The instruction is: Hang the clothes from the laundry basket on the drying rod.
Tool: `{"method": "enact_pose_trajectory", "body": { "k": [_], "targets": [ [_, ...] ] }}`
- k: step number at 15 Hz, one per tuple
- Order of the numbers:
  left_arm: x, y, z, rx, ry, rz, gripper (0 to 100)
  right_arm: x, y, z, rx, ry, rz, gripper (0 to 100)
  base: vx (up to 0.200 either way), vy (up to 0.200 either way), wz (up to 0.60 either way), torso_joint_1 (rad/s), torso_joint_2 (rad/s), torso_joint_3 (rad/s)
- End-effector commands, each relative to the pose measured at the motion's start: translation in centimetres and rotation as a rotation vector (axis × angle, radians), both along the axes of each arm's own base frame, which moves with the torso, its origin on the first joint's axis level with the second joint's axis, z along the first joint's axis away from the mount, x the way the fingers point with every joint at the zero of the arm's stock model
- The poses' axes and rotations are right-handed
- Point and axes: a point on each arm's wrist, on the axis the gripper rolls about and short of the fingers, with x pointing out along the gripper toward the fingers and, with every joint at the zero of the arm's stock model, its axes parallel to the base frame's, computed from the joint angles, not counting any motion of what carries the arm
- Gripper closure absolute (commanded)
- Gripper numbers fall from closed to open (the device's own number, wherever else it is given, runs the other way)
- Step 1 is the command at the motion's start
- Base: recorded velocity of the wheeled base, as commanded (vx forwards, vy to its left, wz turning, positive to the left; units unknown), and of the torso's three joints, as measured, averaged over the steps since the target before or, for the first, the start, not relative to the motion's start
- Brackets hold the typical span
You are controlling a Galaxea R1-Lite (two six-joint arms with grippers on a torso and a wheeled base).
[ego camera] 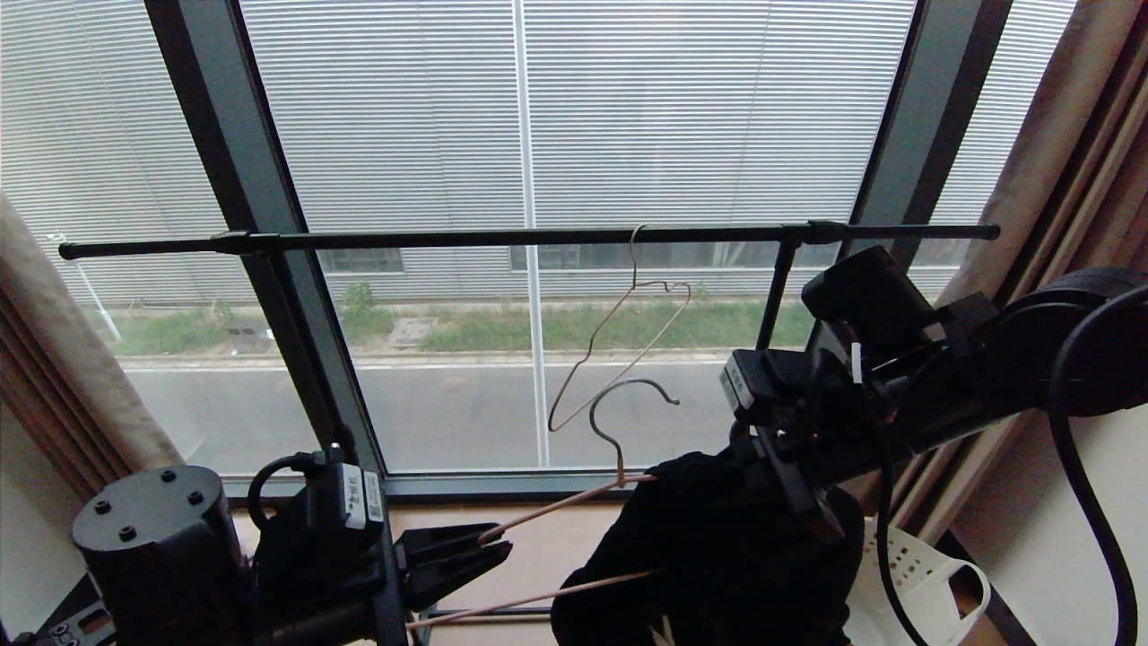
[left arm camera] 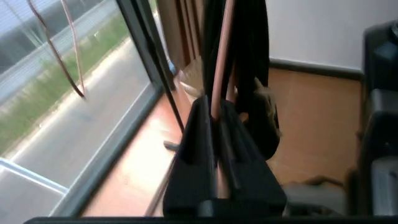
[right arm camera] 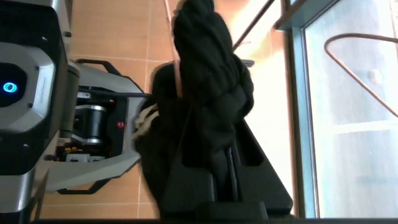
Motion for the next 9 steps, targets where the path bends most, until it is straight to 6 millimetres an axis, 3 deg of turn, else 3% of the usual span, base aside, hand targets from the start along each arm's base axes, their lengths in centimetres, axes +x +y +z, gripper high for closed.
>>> {"method": "enact_pose_trajectory", "body": {
  "k": [1, 5, 9],
  "targets": [
    [0.3, -0.2, -1.4, 0.018, 0.040, 0.000, 0, 0.0, 0.0, 0.1, 0.002, -0.005, 0.000, 100, 0.000, 0.000, 0.00, 0.000, 0.00, 0.000],
    [0.0, 0.3, -1.1, -0.031, 0.090, 0.026, 0, 0.0, -0.1, 0.0, 0.001, -0.002, 0.000, 100, 0.000, 0.000, 0.00, 0.000, 0.00, 0.000],
    [-1.5, 2.7, 0.3, -0.089, 0.096, 0.107, 0, 0.2, -0.7, 0.3, 0.004, -0.006, -0.024, 100, 0.000, 0.000, 0.00, 0.000, 0.00, 0.000]
  ]
}}
